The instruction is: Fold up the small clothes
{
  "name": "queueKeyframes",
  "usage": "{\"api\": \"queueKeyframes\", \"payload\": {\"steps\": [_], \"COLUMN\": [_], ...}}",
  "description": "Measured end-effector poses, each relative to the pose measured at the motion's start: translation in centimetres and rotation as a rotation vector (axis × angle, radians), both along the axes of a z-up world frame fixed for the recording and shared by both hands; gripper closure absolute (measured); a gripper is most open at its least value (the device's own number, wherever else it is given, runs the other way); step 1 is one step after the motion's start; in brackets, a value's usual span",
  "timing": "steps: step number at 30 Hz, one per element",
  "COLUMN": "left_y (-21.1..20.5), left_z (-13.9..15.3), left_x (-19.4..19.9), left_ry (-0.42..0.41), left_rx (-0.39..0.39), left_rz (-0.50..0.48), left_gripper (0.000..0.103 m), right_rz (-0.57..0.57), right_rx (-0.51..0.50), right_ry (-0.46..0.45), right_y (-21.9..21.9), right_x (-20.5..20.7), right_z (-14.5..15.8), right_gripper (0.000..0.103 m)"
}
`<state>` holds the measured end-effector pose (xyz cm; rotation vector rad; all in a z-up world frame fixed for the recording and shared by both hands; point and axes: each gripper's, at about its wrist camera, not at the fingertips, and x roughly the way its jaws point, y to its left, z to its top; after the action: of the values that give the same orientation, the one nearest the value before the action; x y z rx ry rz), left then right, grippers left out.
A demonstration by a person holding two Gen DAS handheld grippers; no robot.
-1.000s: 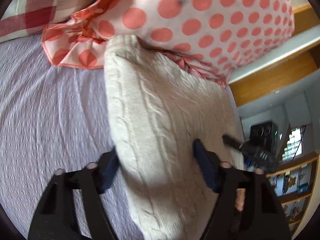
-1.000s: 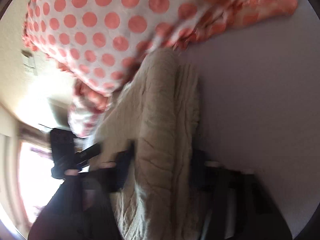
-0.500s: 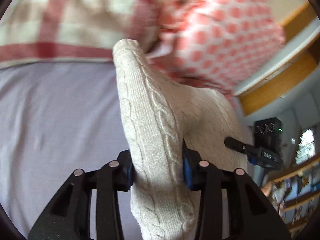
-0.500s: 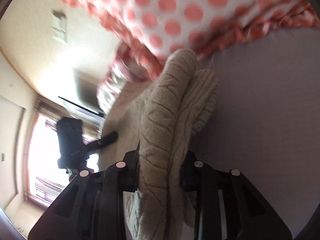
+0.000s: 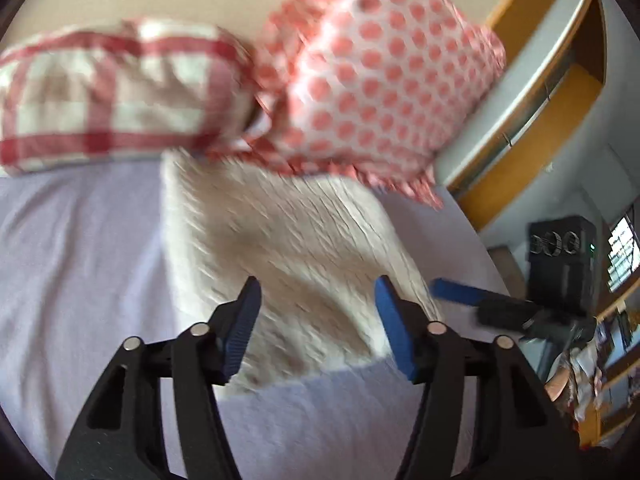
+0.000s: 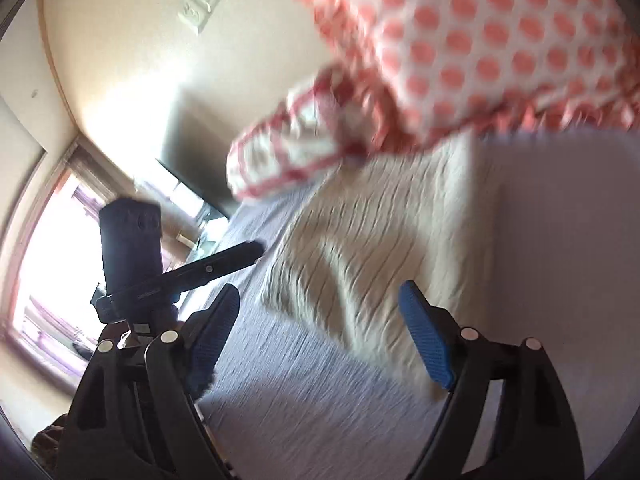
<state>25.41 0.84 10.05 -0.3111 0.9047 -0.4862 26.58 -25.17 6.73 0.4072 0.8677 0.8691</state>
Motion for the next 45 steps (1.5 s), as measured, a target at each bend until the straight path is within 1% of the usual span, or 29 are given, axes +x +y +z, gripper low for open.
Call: {"api": "queueKeyframes", "payload": {"steps": [1, 2, 3, 4, 5, 6, 7, 8, 9, 10, 11, 13, 15, 16, 18, 19, 20, 22, 23, 26, 29, 33, 39, 42, 45], "left_y": [-0.9, -1.5, -1.9, -2.4, -2.6, -2.9, -3.0, -2.6, -2.0, -1.7, -1.4, -0.6, -0.5, -0.5, -1.0, -1.1, -1.4, -1.7, -1.6, -1.6, -1.7, -1.5, -1.5, -1.8, -1.9], "left_z": [-0.9, -2.5, -3.4, -3.7, -3.3, -2.9, -2.5, -1.7, -1.2, -0.6, -0.4, -0.5, -1.0, -1.4, -2.4, -2.8, -3.2, -4.0, -4.3, -5.0, -5.6, -6.2, -6.9, -6.9, -6.9], "left_x": [0.3, 1.3, 1.7, 2.0, 1.8, 1.5, 1.1, 0.0, -1.0, -2.2, -3.3, -5.7, -7.5, -8.3, -10.2, -10.8, -11.3, -11.2, -11.1, -10.7, -10.6, -10.4, -10.4, -10.5, -10.3], "left_ry": [0.036, 0.103, 0.131, 0.118, 0.104, 0.102, 0.098, 0.074, 0.051, 0.026, 0.013, -0.005, -0.007, -0.014, -0.043, -0.054, -0.065, -0.064, -0.054, -0.037, -0.025, 0.002, 0.022, 0.01, 0.013], "left_rx": [0.009, 0.023, 0.026, 0.049, 0.075, 0.094, 0.098, 0.101, 0.115, 0.144, 0.17, 0.208, 0.219, 0.23, 0.303, 0.336, 0.374, 0.432, 0.443, 0.472, 0.492, 0.488, 0.484, 0.496, 0.491], "left_rz": [-0.009, 0.0, 0.007, 0.019, 0.024, 0.025, 0.027, 0.029, 0.035, 0.046, 0.058, 0.092, 0.109, 0.12, 0.161, 0.174, 0.181, 0.199, 0.204, 0.212, 0.217, 0.223, 0.218, 0.216, 0.204], "left_gripper": [0.043, 0.043, 0.043, 0.043, 0.043, 0.043, 0.043, 0.042, 0.04, 0.035, 0.027, 0.023, 0.023, 0.024, 0.024, 0.024, 0.023, 0.023, 0.024, 0.024, 0.024, 0.024, 0.023, 0.022, 0.017], "right_rz": [-0.009, -0.048, -0.073, -0.081, -0.09, -0.097, -0.107, -0.121, -0.144, -0.164, -0.202, -0.264, -0.298, -0.319, -0.327, -0.327, -0.334, -0.347, -0.354, -0.363, -0.381, -0.39, -0.395, -0.396, -0.395], "right_rx": [-0.039, -0.112, -0.147, -0.096, -0.076, -0.066, -0.054, -0.059, -0.089, -0.121, -0.18, -0.277, -0.341, -0.376, -0.417, -0.434, -0.474, -0.546, -0.59, -0.653, -0.684, -0.688, -0.692, -0.694, -0.688], "right_ry": [0.034, 0.075, 0.115, 0.14, 0.136, 0.16, 0.153, 0.125, 0.078, 0.041, -0.018, -0.091, -0.108, -0.106, -0.087, -0.087, -0.097, -0.123, -0.136, -0.156, -0.146, -0.11, -0.097, -0.089, -0.087], "right_y": [0.5, 0.9, 0.9, 0.4, 0.1, -0.3, -0.7, -0.7, -1.1, -1.1, -1.2, -1.4, -1.2, -0.7, -0.1, -0.4, 0.4, 2.1, 3.0, 4.3, 4.6, 4.5, 4.7, 4.7, 4.6], "right_x": [0.4, 1.1, 1.9, 2.6, 2.7, 2.5, 2.0, 0.9, -0.3, -1.1, -2.7, -5.3, -6.6, -7.3, -8.2, -9.0, -9.4, -9.8, -9.9, -10.6, -10.6, -10.1, -9.9, -9.7, -9.6], "right_z": [-1.0, -2.5, -3.9, -5.1, -5.0, -4.7, -4.1, -3.3, -2.3, -1.7, -0.7, -0.1, -0.6, -1.5, -2.9, -3.3, -3.9, -4.6, -5.0, -5.5, -6.0, -6.7, -7.0, -7.2, -7.2], "right_gripper": [0.02, 0.02, 0.02, 0.02, 0.02, 0.02, 0.02, 0.019, 0.014, 0.001, 0.001, 0.001, 0.001, 0.001, 0.001, 0.001, 0.001, 0.001, 0.001, 0.001, 0.001, 0.001, 0.001, 0.001, 0.001]}}
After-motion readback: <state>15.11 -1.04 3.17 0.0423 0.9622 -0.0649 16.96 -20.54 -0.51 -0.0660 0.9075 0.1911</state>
